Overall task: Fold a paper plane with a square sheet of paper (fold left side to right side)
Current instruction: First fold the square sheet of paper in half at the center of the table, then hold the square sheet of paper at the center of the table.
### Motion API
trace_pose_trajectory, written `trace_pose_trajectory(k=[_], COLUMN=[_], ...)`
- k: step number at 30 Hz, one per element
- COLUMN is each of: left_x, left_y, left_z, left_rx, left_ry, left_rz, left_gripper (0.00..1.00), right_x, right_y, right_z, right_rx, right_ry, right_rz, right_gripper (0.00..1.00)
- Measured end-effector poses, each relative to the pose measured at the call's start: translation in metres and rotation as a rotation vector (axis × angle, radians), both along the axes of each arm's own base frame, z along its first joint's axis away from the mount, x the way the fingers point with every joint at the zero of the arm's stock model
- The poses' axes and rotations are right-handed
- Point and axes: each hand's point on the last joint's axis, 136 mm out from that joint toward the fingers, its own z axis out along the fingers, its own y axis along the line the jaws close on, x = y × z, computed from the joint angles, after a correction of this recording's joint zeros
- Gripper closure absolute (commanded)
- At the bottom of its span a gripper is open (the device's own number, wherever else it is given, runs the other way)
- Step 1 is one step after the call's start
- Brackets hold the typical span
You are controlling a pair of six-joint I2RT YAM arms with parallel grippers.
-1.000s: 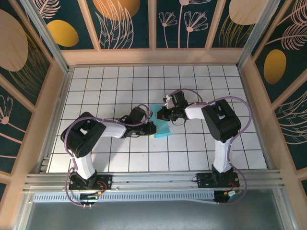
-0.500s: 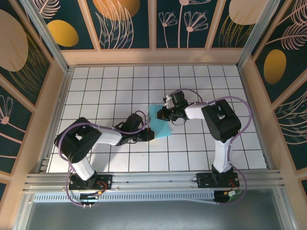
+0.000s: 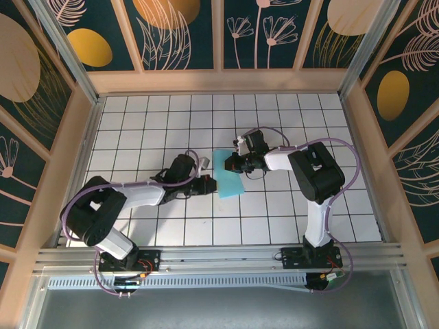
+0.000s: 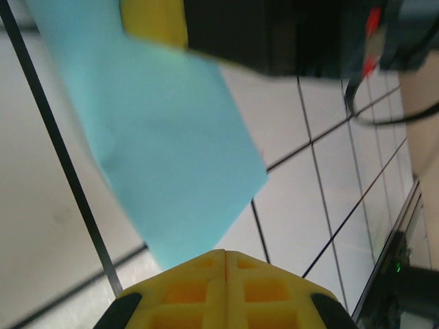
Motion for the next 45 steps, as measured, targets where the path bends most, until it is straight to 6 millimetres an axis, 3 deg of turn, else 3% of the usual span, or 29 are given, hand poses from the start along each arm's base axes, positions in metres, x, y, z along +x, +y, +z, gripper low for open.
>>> trace_pose_trajectory(k=[4, 11, 18, 26, 29, 34, 38, 45], left_x=[0.024, 0.049, 0.052, 0.051, 0.051, 0.051, 0.051, 0.051], left_y=[-0.008, -0.020, -0.018, -0.016, -0.016, -0.016, -0.015, -0.015], left_z=[0.006, -0.024, -0.051, -0.054, -0.053, -0.052, -0.052, -0.052], left_rx=[-0.003, 0.055, 0.111, 0.108, 0.098, 0.089, 0.088, 0.090], left_ry=[-0.017, 0.022, 0.068, 0.059, 0.046, 0.031, 0.028, 0.025], left_rz=[0.004, 0.004, 0.019, 0.017, 0.017, 0.019, 0.020, 0.024], left_gripper=[0.98, 0.99, 0.99, 0.99, 0.99, 0.99, 0.99, 0.99], right_x=[0.000, 0.000, -0.001, -0.002, -0.002, -0.004, -0.018, -0.059], right_y=[0.000, 0.001, 0.000, -0.001, -0.001, -0.002, -0.008, -0.018], right_z=[0.000, 0.000, 0.000, 0.004, 0.018, 0.055, 0.068, 0.035], right_rx=[0.000, -0.001, 0.000, -0.003, 0.006, 0.036, 0.051, 0.027], right_ry=[0.000, -0.001, -0.002, 0.004, -0.010, -0.067, -0.075, 0.050], right_rz=[0.001, 0.001, 0.001, -0.004, -0.006, -0.003, 0.005, 0.033], right_gripper=[1.00, 1.00, 1.00, 1.00, 1.00, 1.00, 1.00, 1.00])
